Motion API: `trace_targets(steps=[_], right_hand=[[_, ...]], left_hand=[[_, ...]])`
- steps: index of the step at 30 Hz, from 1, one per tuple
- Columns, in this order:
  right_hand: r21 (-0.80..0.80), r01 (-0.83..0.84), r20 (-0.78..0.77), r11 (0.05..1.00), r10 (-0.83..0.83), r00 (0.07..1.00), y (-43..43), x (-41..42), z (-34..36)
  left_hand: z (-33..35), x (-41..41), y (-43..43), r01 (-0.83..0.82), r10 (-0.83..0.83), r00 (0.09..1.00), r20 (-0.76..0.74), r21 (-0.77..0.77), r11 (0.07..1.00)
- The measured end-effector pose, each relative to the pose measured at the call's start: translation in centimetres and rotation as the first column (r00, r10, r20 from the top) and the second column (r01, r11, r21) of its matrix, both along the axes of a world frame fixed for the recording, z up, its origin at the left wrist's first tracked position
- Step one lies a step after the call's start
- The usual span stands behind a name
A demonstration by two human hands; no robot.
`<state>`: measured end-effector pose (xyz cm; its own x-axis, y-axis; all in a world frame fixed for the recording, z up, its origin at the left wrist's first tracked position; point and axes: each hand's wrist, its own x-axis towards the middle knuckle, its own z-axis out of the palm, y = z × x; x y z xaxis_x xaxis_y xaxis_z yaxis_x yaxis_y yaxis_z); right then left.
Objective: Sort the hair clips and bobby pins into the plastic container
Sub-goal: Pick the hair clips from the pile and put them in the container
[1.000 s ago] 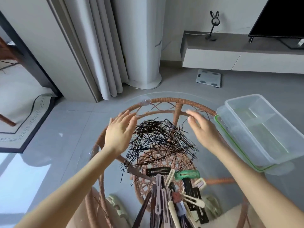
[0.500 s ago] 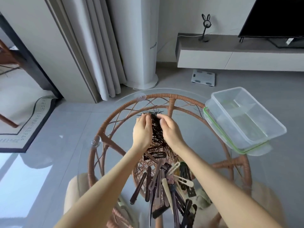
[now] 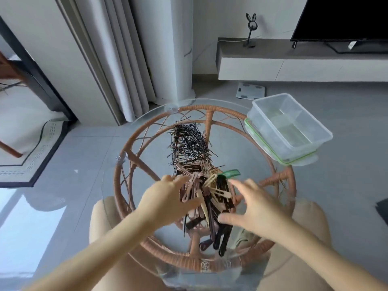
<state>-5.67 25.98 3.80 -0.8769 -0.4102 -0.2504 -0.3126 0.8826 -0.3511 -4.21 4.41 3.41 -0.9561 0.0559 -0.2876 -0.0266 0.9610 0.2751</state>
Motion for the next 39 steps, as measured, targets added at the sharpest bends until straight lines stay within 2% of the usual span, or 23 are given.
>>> trace_targets(steps=[3,7,10,13,16,23,32,37,39], right_hand=[[0.068,0.040,0.049,0.997,-0.043,0.998,-0.7,2.3,-1.9],[0.078,0.114,-0.084,0.990,-0.107,0.991,-3.0,3.4,-3.4],[-0.061,0.168,-0.111,0.984,-0.174,0.978,-3.8,3.7,-3.6],[-0.221,0.154,-0.140,0.963,-0.188,0.972,-3.9,3.8,-3.6],[-0.293,0.223,-0.079,0.930,-0.256,0.963,-3.2,3.4,-3.6],[-0.452,0.349,-0.003,0.821,-0.392,0.920,0.1,1.0,-1.7],[-0.641,0.532,0.215,0.554,-0.535,0.817,3.8,-3.3,0.0],[-0.767,0.565,0.308,0.303,-0.599,0.739,6.8,-6.5,1.8],[-0.800,0.548,0.296,0.242,-0.636,0.713,8.3,-8.4,2.6]], left_hand=[[-0.9,1.5,2.5,-0.034,0.031,0.999,-0.029,-0.096,0.995],[-1.7,1.1,4.6,-0.122,0.119,0.989,-0.088,-0.033,0.992],[-1.8,1.0,5.0,-0.175,0.183,0.978,-0.099,0.080,0.981],[-1.6,1.0,4.7,-0.206,0.235,0.964,-0.121,0.213,0.955],[-1.1,1.2,4.1,-0.258,0.303,0.949,-0.090,0.336,0.906],[0.5,0.5,2.4,-0.280,0.358,0.924,-0.133,0.399,0.873],[4.3,-3.0,3.3,-0.195,0.318,0.917,-0.242,0.422,0.885],[5.9,-5.9,5.0,-0.142,0.285,0.921,-0.266,0.452,0.881],[6.3,-7.3,5.7,-0.126,0.279,0.920,-0.277,0.465,0.876]])
